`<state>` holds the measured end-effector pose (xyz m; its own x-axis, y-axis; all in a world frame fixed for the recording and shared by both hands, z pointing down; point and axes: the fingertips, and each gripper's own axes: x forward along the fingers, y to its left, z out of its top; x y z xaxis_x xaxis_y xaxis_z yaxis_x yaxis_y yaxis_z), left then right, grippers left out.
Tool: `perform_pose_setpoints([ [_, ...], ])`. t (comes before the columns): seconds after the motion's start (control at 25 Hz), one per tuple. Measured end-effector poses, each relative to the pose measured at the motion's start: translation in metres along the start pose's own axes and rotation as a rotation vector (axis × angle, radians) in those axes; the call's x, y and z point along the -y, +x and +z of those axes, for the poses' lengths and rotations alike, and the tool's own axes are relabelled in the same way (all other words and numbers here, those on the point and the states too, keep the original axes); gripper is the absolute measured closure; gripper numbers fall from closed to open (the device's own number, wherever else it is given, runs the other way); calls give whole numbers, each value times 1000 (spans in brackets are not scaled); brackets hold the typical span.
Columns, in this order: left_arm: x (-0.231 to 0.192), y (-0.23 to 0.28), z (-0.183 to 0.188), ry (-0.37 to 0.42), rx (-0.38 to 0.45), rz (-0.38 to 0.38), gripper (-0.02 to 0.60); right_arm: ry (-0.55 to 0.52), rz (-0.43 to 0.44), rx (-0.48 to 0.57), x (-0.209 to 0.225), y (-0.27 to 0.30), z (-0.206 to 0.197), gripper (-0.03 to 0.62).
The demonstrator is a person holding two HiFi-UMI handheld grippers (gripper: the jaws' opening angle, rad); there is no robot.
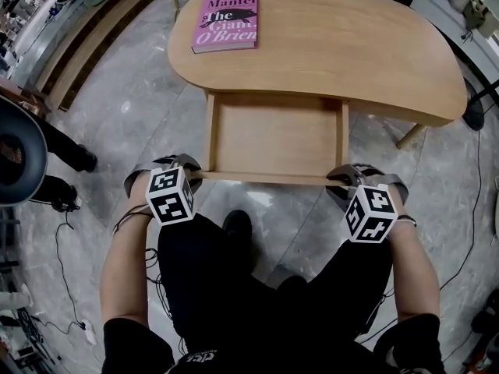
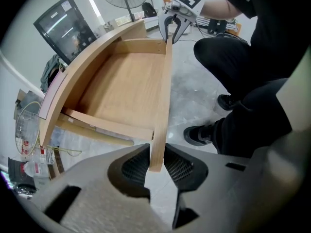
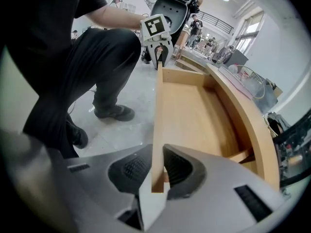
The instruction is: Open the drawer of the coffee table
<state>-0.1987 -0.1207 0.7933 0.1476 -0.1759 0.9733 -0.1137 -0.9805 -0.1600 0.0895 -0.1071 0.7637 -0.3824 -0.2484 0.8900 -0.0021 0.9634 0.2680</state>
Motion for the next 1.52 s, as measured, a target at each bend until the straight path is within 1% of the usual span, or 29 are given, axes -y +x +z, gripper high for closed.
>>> perform_pose_setpoints([
  [0.12, -9, -3, -2, 5, -16, 4, 485, 20, 5, 30, 4, -1, 4, 519],
  [0.24, -11, 1, -3, 7, -25, 12, 484, 16, 8, 29, 2, 3, 4, 519],
  [0.36, -11, 0, -3, -11, -2, 17, 480, 28, 6, 44, 2, 1, 4, 519],
  [0.48, -12, -1, -2, -37, 20, 13, 476, 21, 8, 32, 4, 2, 4, 514],
  [0.52, -11, -1, -2, -44, 23, 9, 474, 16, 10, 23, 4, 3, 3, 508],
  [0.64, -10, -1, -1, -53, 23, -1, 471, 1, 7, 4, 7, 1, 4, 458],
  [0.72, -9, -1, 0, -47, 15, 0, 472, -12, 8, 2, 6, 0, 4, 448],
  [0.76, -9, -1, 0, -40, 9, 3, 474, -19, 12, 5, 4, 0, 5, 466],
  [0.8, -10, -1, 0, -33, 5, 6, 476, -24, 13, 9, 2, 1, 5, 513],
  [0.88, -11, 0, -1, -31, 7, 13, 477, -16, 3, 20, 1, 1, 5, 514],
  [1.0, -11, -1, -2, -58, 29, 20, 469, 0, -7, 37, 3, 0, 5, 507],
  [1.12, -13, -5, 0, -83, 51, 26, 460, -27, 8, 82, 2, -11, 9, 516],
  [1.2, -15, -10, 2, -88, 62, 32, 438, -37, 24, 113, 4, -19, 12, 520],
  [1.28, -15, -17, 4, -80, 74, 36, 433, -38, 44, 139, 4, -23, 16, 524],
  [1.32, -16, -20, 5, -70, 82, 37, 433, -37, 53, 153, 4, -25, 19, 540],
  [1.36, -16, -23, 5, -57, 91, 37, 434, -33, 59, 170, 5, -27, 23, 578],
  [1.52, -19, -30, 1, -22, 113, 17, 432, -2, 52, 223, 15, -30, 36, 588],
])
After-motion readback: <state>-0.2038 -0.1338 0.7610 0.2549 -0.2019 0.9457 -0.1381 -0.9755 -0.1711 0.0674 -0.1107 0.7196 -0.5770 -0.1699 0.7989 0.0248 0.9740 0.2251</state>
